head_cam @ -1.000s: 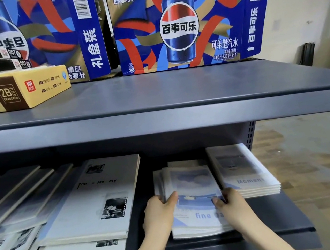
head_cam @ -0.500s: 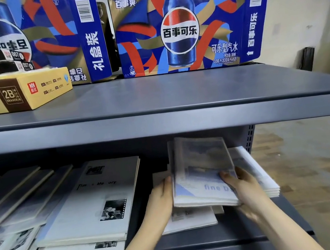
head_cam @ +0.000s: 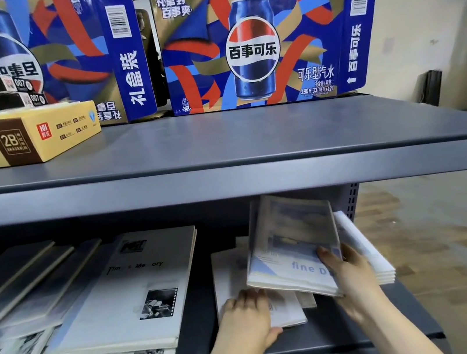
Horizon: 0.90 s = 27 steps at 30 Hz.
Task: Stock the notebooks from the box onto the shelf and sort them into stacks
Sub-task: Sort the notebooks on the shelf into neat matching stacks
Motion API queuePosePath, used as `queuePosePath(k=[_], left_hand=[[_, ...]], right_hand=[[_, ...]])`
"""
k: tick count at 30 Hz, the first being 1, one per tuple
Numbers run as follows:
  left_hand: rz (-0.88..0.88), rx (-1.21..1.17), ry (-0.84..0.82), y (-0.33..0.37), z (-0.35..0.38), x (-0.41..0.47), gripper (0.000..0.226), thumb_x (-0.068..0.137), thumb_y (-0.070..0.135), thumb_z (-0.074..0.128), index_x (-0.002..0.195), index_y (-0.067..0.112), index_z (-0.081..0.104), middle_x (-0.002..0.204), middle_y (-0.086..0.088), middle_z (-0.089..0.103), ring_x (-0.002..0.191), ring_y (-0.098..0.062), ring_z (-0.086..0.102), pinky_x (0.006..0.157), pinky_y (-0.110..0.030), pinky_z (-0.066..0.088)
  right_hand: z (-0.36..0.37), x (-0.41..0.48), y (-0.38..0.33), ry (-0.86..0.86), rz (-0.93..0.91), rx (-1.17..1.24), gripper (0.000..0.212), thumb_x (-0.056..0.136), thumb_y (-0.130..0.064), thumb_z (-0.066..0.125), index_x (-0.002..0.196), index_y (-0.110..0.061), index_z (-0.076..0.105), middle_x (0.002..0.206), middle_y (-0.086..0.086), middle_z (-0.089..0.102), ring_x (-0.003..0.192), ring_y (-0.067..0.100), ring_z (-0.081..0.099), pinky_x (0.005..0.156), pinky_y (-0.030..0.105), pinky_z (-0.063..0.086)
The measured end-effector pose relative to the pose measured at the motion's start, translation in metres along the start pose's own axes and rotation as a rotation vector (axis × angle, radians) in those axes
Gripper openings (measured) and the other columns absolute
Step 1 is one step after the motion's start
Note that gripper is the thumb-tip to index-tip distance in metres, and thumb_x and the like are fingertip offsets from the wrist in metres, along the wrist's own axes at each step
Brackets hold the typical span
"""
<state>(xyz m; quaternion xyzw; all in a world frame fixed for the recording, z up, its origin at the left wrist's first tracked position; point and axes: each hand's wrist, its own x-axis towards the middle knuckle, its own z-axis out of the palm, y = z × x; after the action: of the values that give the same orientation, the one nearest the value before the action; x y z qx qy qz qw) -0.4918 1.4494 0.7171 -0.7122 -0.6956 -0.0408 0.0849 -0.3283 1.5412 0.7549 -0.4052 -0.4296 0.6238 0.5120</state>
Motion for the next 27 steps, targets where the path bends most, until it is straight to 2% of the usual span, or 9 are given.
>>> queuePosePath(k=[2, 5, 8, 10, 13, 15, 19, 23, 27], left_hand=[[0.057, 0.006, 0.227, 0.000, -0.003, -0.003, 0.037, 0.049, 0.041, 0.079, 0.072, 0.015, 0.067, 0.052, 0.002, 0.056, 0.043, -0.013, 0.056, 0.042, -0.017, 0.040], [-0.026, -0.026, 0.437, -0.016, -0.015, -0.005, 0.013, 0.057, 0.012, 0.071, 0.063, 0.011, 0.059, 0.036, 0.002, 0.044, 0.024, -0.017, 0.043, 0.029, -0.016, 0.027], [-0.284, -0.265, 0.582, -0.033, -0.030, -0.007, 0.017, 0.068, 0.009, 0.073, 0.071, 0.005, 0.057, 0.035, -0.008, 0.045, 0.027, -0.028, 0.045, 0.029, -0.023, 0.026], [-0.526, -0.608, 0.738, -0.035, -0.050, -0.007, 0.009, 0.087, 0.006, 0.053, 0.079, 0.002, 0.049, 0.044, -0.013, 0.046, 0.038, -0.033, 0.047, 0.041, -0.030, 0.029], [-0.778, -1.160, 0.916, -0.038, -0.066, 0.001, 0.005, 0.094, 0.004, 0.039, 0.092, 0.001, 0.043, 0.066, -0.008, 0.043, 0.060, -0.024, 0.040, 0.059, -0.034, 0.032], [-0.901, -1.447, 0.956, -0.040, -0.065, 0.004, 0.008, 0.094, 0.006, 0.037, 0.099, 0.006, 0.043, 0.080, -0.009, 0.048, 0.071, -0.025, 0.045, 0.068, -0.034, 0.038], [-1.060, -1.911, 0.901, -0.021, -0.055, 0.003, 0.020, 0.096, 0.002, 0.035, 0.114, 0.003, 0.042, 0.093, -0.016, 0.055, 0.070, -0.021, 0.054, 0.064, -0.030, 0.045], [-1.030, -2.137, 0.827, 0.003, -0.043, -0.003, 0.049, 0.094, -0.008, 0.035, 0.137, 0.015, 0.031, 0.124, -0.017, 0.053, 0.096, -0.027, 0.058, 0.084, -0.040, 0.045], [-0.936, -2.300, 0.707, 0.019, -0.039, -0.005, 0.059, 0.093, -0.010, 0.031, 0.139, 0.027, 0.029, 0.122, -0.014, 0.053, 0.102, -0.030, 0.056, 0.076, -0.042, 0.048]], right_hand=[[-0.003, -0.001, -0.001, -0.008, -0.007, 0.019, 0.017, 0.091, -0.006, 0.056, 0.107, -0.005, 0.060, 0.096, 0.014, 0.070, 0.085, 0.031, 0.066, 0.084, 0.047, 0.051], [-0.010, -0.004, -0.005, -0.031, 0.002, 0.098, 0.013, 0.093, -0.005, 0.052, 0.102, -0.010, 0.061, 0.088, 0.010, 0.070, 0.074, 0.026, 0.067, 0.063, 0.034, 0.055], [-0.014, -0.007, -0.011, -0.050, 0.026, 0.177, 0.011, 0.093, -0.004, 0.050, 0.100, -0.005, 0.059, 0.082, 0.013, 0.067, 0.062, 0.024, 0.066, 0.048, 0.030, 0.054], [-0.014, -0.009, -0.014, -0.065, 0.029, 0.195, 0.011, 0.093, -0.004, 0.050, 0.100, -0.003, 0.058, 0.078, 0.012, 0.068, 0.058, 0.021, 0.067, 0.047, 0.030, 0.055], [-0.013, -0.012, -0.015, -0.077, 0.024, 0.183, 0.011, 0.093, -0.004, 0.051, 0.100, -0.002, 0.058, 0.078, 0.012, 0.068, 0.058, 0.022, 0.066, 0.046, 0.029, 0.054], [-0.012, -0.012, -0.013, -0.072, 0.029, 0.179, 0.011, 0.092, -0.004, 0.051, 0.100, -0.002, 0.059, 0.082, 0.013, 0.068, 0.062, 0.022, 0.067, 0.050, 0.029, 0.056], [-0.008, -0.014, -0.011, -0.075, 0.038, 0.196, 0.017, 0.092, -0.004, 0.051, 0.105, -0.006, 0.061, 0.090, 0.012, 0.072, 0.073, 0.024, 0.069, 0.065, 0.034, 0.058], [-0.003, -0.018, -0.005, -0.053, 0.047, 0.137, 0.020, 0.092, -0.004, 0.052, 0.110, -0.007, 0.060, 0.098, 0.017, 0.071, 0.087, 0.032, 0.067, 0.086, 0.048, 0.051], [0.007, -0.023, 0.013, -0.010, 0.048, -0.026, 0.018, 0.091, -0.006, 0.056, 0.109, -0.004, 0.059, 0.101, 0.018, 0.071, 0.093, 0.035, 0.067, 0.091, 0.052, 0.050]])
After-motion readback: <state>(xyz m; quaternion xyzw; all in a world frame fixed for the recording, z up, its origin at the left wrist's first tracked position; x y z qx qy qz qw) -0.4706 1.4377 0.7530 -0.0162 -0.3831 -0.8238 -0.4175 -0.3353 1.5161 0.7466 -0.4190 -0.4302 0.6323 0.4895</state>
